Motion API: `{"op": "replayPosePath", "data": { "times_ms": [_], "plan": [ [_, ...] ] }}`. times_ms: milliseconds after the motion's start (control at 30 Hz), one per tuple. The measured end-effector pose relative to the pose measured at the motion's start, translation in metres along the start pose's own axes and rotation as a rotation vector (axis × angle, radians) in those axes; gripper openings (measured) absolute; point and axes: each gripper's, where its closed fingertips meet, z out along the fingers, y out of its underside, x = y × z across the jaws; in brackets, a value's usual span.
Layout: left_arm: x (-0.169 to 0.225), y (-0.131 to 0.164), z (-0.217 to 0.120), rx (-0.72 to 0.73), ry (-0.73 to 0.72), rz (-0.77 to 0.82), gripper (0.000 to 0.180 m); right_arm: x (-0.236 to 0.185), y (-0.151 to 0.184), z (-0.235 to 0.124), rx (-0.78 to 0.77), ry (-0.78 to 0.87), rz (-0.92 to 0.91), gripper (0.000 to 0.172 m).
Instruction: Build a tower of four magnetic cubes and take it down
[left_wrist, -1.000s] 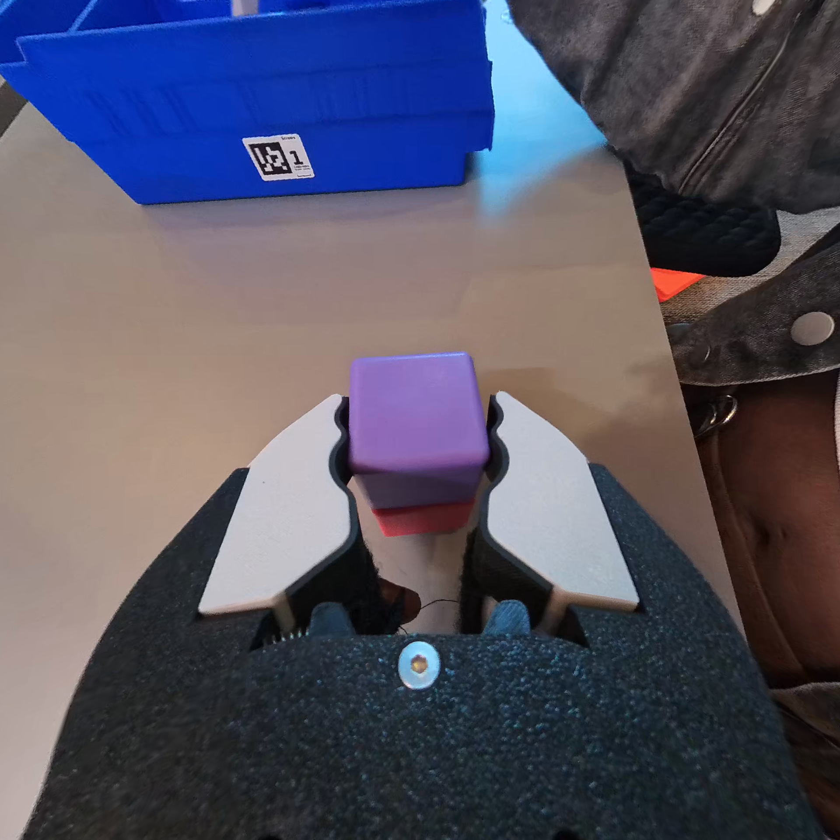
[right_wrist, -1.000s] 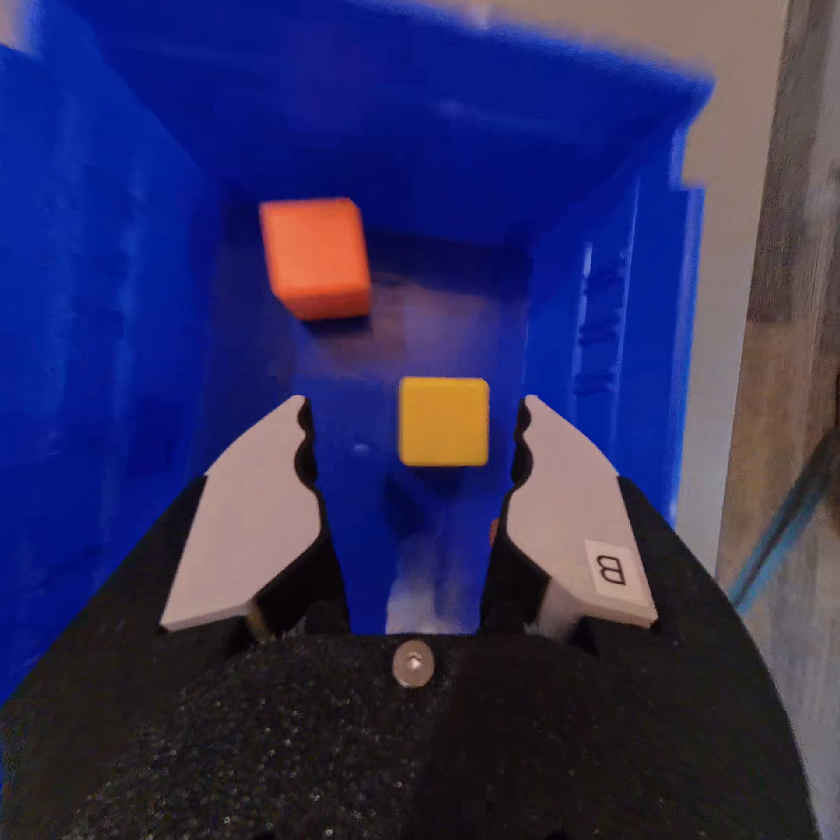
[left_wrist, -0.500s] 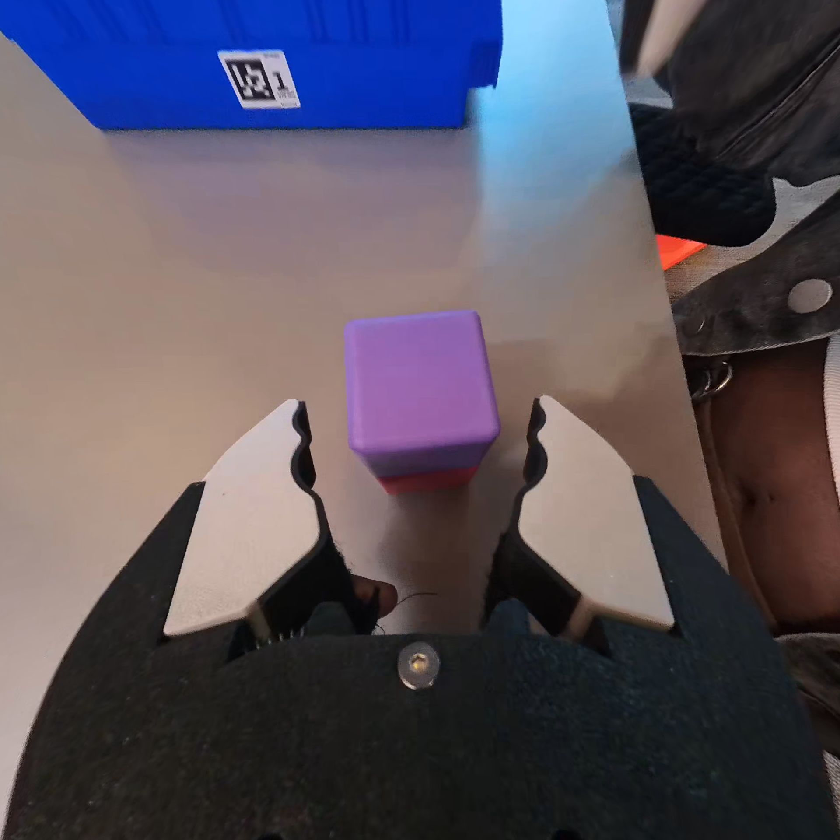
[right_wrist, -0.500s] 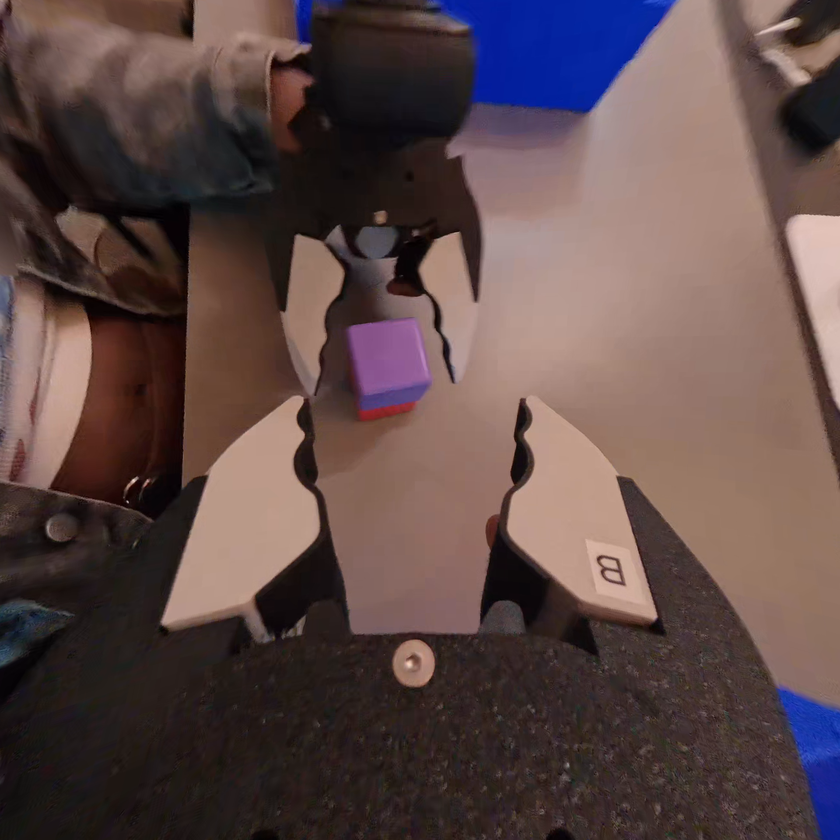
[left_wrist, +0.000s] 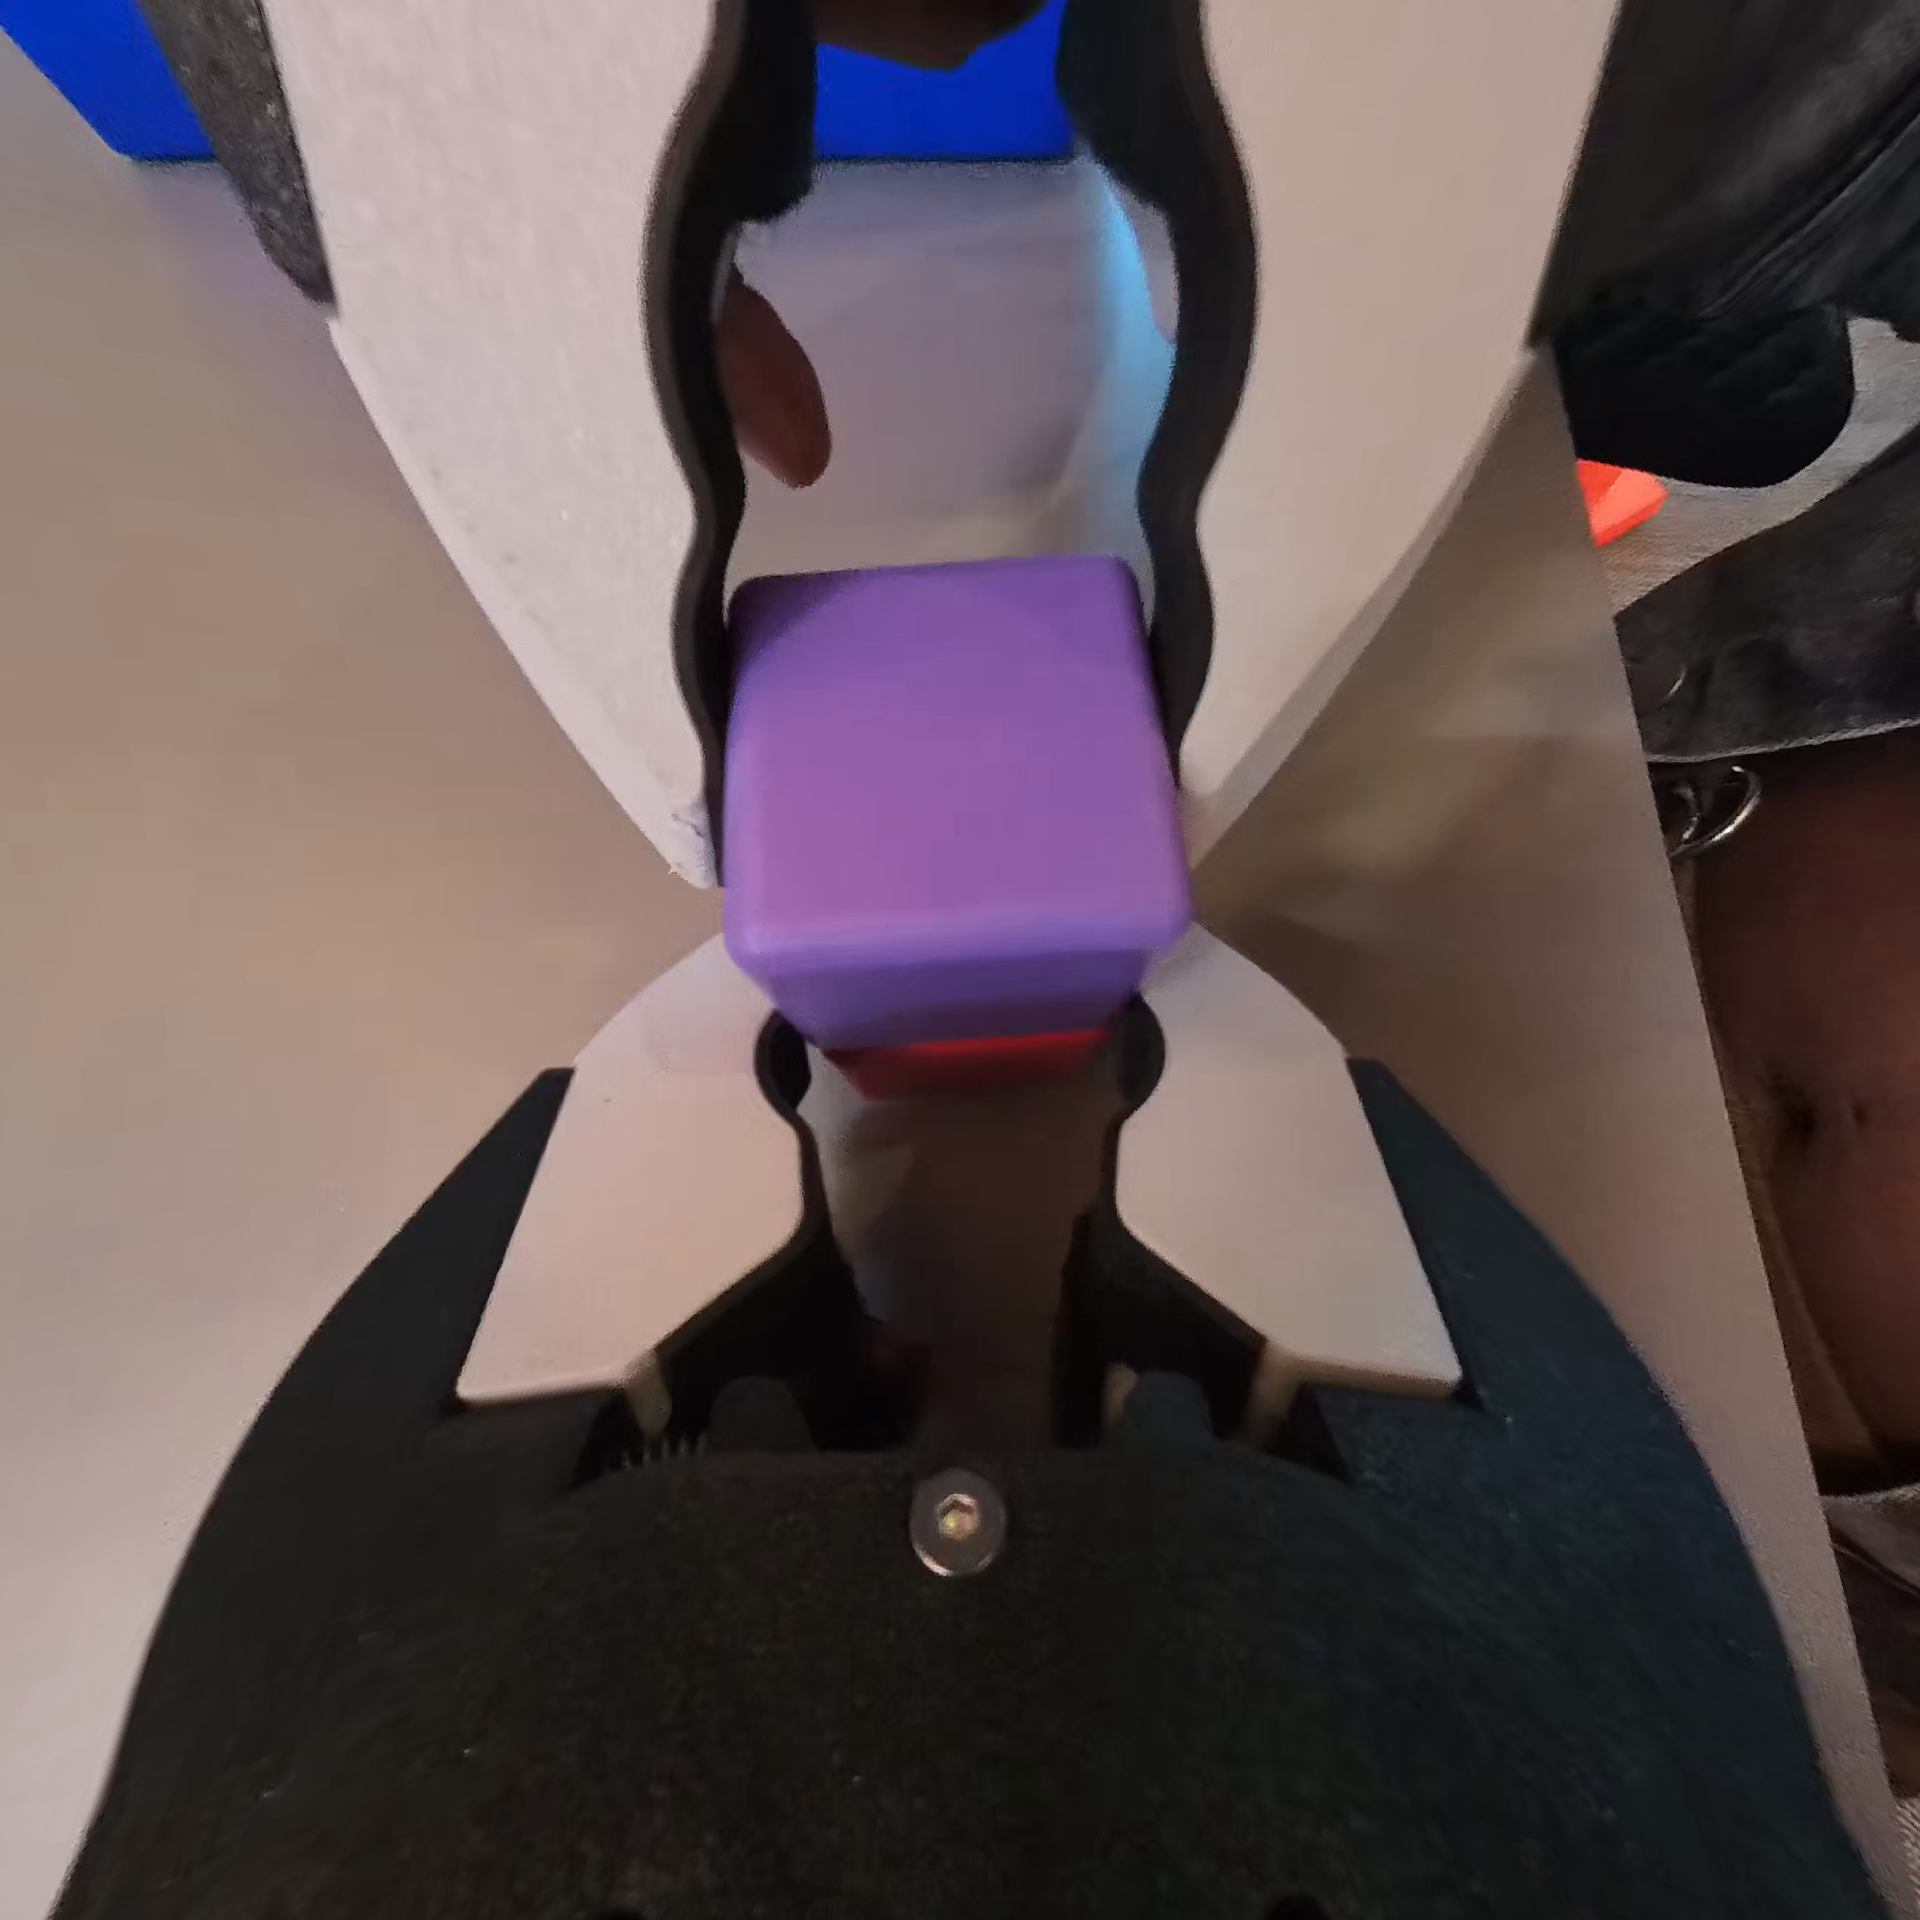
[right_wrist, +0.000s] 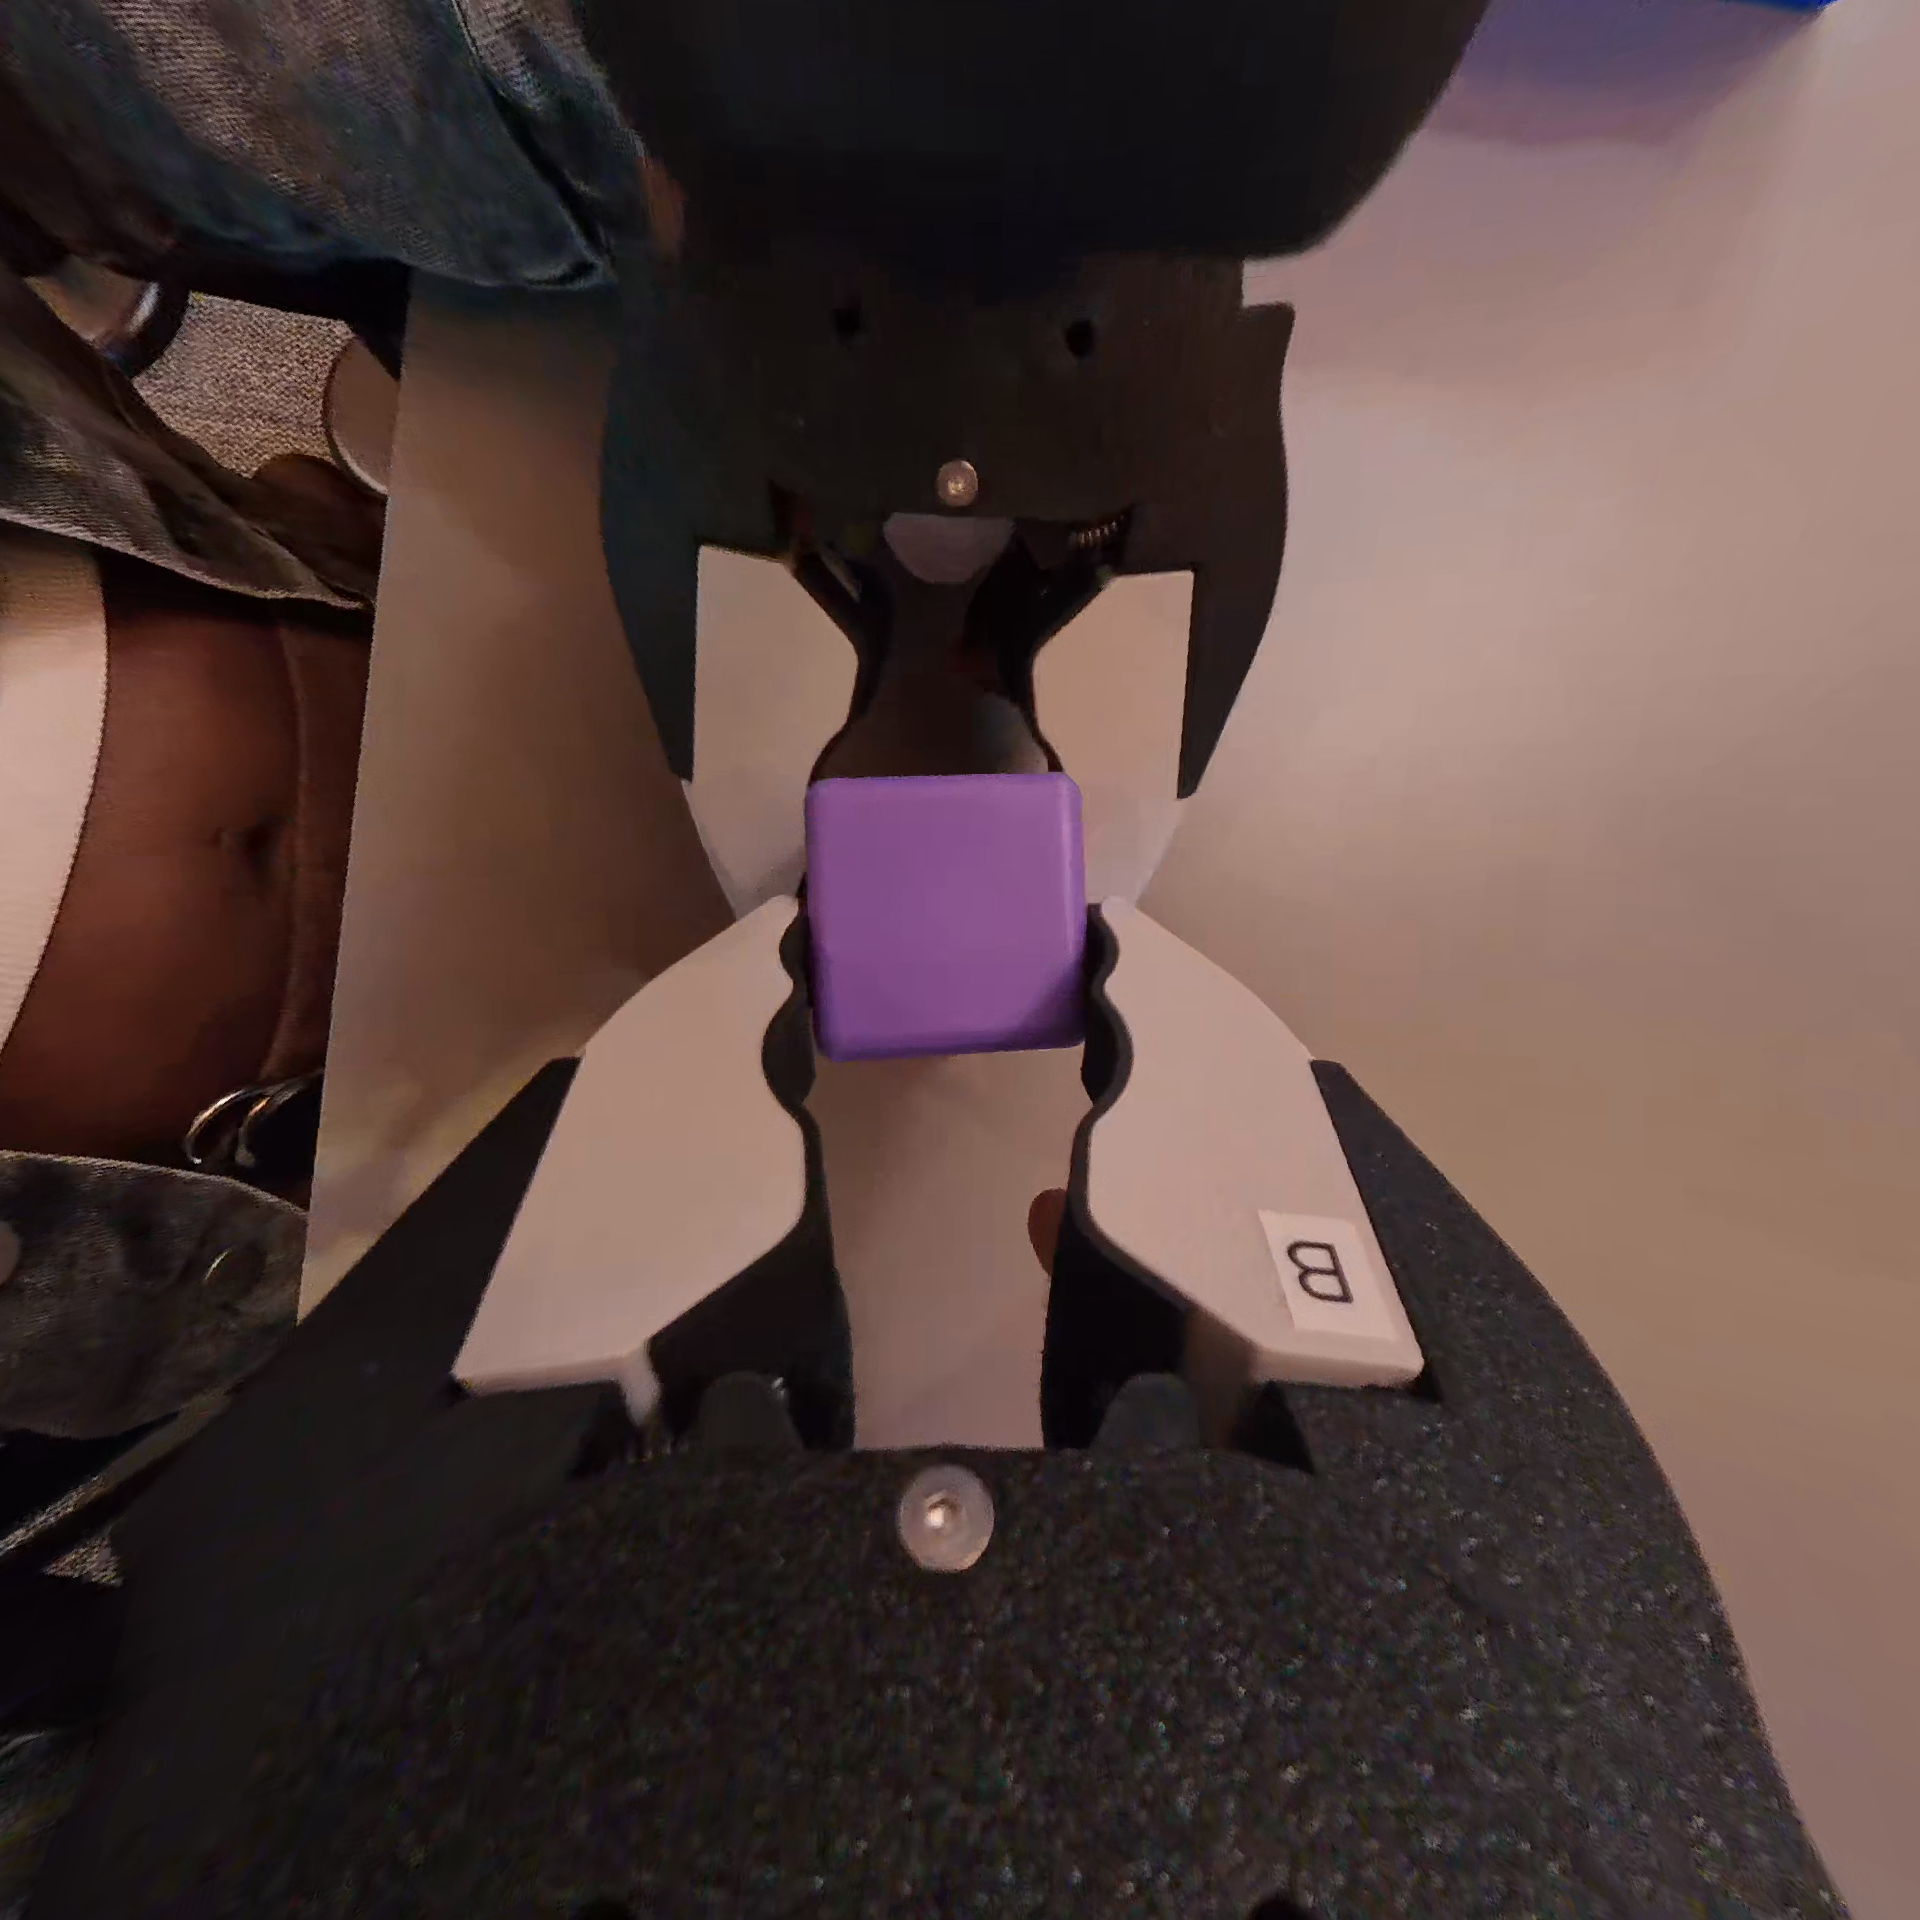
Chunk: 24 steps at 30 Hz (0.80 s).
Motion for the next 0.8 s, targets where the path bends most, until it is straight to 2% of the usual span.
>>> {"op": "replayPosePath", "data": {
  "times_ms": [33, 400, 800],
  "plan": [
    [-0.001, 0.0, 0.0, 0.007, -0.008, 0.003, 0.056, 0.0, 0.0, 0.0, 0.006, 0.005, -0.002, 0.049],
    [0.004, -0.001, 0.0, 0.002, 0.014, 0.019, 0.056, -0.004, -0.007, -0.004, 0.111, 0.034, -0.005, 0.049],
    [0.009, -0.018, -0.008, 0.085, 0.037, 0.01, 0.055, -0.007, -0.012, -0.018, 0.21, 0.051, 0.032, 0.049]
  ]
}}
